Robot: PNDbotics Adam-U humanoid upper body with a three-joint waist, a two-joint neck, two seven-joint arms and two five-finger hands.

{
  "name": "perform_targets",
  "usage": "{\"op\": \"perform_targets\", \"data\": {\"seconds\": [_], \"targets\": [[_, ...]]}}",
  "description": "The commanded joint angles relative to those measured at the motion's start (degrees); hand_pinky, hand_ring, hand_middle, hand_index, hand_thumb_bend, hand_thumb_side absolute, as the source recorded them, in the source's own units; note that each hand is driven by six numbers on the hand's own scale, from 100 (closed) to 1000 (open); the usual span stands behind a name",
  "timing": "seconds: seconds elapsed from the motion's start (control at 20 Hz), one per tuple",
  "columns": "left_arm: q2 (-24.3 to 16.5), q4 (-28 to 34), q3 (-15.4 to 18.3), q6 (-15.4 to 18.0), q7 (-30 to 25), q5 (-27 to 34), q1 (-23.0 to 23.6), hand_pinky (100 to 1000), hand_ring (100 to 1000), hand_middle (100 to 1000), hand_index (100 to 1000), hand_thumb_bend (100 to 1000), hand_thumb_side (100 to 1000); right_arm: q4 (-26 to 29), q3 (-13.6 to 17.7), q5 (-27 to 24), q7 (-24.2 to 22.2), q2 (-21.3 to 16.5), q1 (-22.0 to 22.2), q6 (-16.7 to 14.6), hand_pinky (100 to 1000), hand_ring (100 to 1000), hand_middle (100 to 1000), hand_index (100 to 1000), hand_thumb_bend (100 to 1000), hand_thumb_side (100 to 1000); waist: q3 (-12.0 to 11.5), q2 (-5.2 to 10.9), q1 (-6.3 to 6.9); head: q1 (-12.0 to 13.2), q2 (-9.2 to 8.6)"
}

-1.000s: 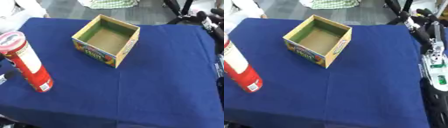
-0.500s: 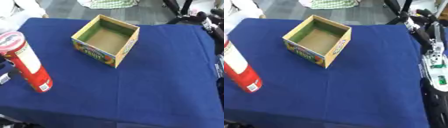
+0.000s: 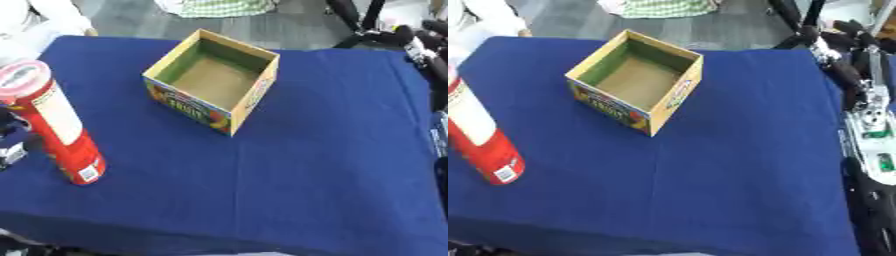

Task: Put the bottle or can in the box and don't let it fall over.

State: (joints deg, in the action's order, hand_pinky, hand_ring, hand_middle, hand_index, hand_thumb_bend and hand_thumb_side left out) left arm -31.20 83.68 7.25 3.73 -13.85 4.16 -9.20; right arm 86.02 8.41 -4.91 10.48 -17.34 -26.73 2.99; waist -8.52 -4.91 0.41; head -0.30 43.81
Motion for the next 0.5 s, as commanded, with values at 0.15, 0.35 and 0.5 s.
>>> {"op": "perform_targets", "data": {"seconds": [0.15, 0.35, 0.5], "targets": [[-1.2, 0.3, -0.1, 0.2, -0.6, -0.7, -1.4, 1000, 1000, 849, 895, 762, 457, 0.7, -0.1, -0.5, -0.3, -0.6, -0.8, -0.1, 729, 952, 1000, 789, 706, 428, 0.1, 0.45, 0.25, 0.3, 0.31], [-1.3, 0.3, -0.4, 0.1, -1.0, -1.2, -1.9, 1000, 1000, 850, 895, 764, 453, 0.8, -0.1, -0.6, -0.3, -0.5, -0.7, -0.1, 729, 952, 1000, 789, 708, 431, 0.1, 0.44, 0.28, 0.3, 0.31], [-1.2, 0.3, -0.4, -0.2, -1.0, -1.6, -1.7, 1000, 1000, 850, 895, 761, 452, 0.8, 0.0, -0.6, -0.3, -0.6, -0.7, -0.1, 730, 952, 1000, 789, 707, 433, 0.2, 0.42, 0.26, 0.3, 0.31]]}}
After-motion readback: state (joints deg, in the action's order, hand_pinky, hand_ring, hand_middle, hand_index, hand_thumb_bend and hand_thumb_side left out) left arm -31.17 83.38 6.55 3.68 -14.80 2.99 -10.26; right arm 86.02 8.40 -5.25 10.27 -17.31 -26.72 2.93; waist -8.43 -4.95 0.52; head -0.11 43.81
